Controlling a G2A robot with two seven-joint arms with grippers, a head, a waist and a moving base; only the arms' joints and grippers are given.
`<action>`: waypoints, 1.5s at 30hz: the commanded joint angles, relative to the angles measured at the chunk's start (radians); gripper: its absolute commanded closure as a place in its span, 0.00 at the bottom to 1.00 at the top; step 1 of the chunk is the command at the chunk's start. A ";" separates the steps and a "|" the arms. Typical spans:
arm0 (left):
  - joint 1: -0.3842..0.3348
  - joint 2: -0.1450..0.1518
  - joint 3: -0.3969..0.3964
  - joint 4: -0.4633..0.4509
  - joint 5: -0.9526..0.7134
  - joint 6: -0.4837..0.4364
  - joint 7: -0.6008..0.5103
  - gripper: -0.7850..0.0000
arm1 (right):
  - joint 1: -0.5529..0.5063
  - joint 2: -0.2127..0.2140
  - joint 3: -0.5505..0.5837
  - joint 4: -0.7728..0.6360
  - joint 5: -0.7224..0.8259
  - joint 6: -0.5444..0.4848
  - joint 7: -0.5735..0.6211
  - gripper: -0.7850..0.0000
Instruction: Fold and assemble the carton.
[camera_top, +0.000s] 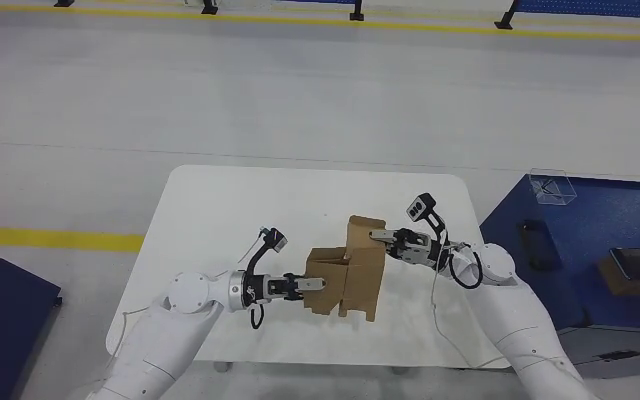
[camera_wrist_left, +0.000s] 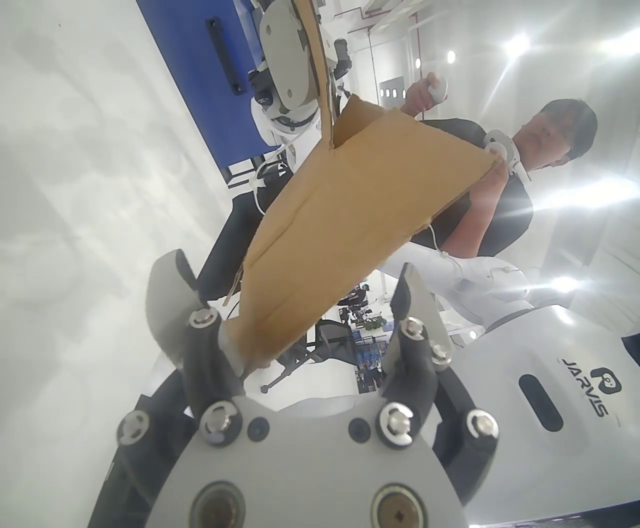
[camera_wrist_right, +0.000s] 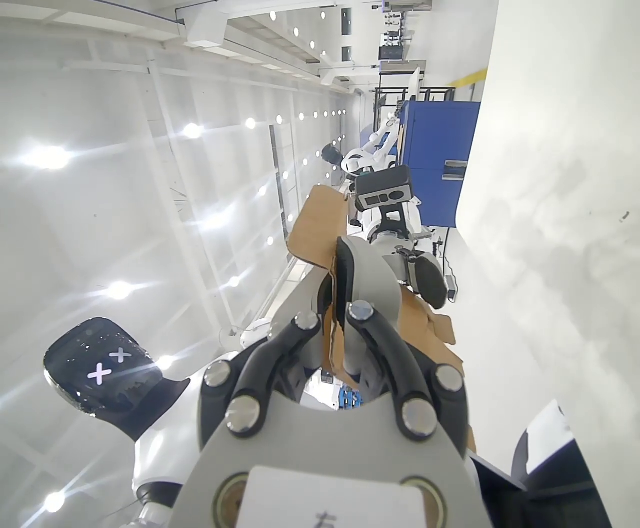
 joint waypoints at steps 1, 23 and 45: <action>0.012 0.005 -0.020 -0.008 0.016 0.005 0.041 0.00 | -0.004 0.000 0.003 -0.006 -0.004 -0.004 -0.017 1.00; 0.236 0.024 -0.051 -0.455 1.065 -0.242 0.763 0.00 | -0.098 0.008 0.058 -0.178 -0.171 -0.092 -0.219 1.00; 0.150 0.002 0.098 -0.419 0.958 -0.257 0.662 0.00 | -0.120 -0.020 -0.004 -0.197 -0.132 -0.046 -0.254 1.00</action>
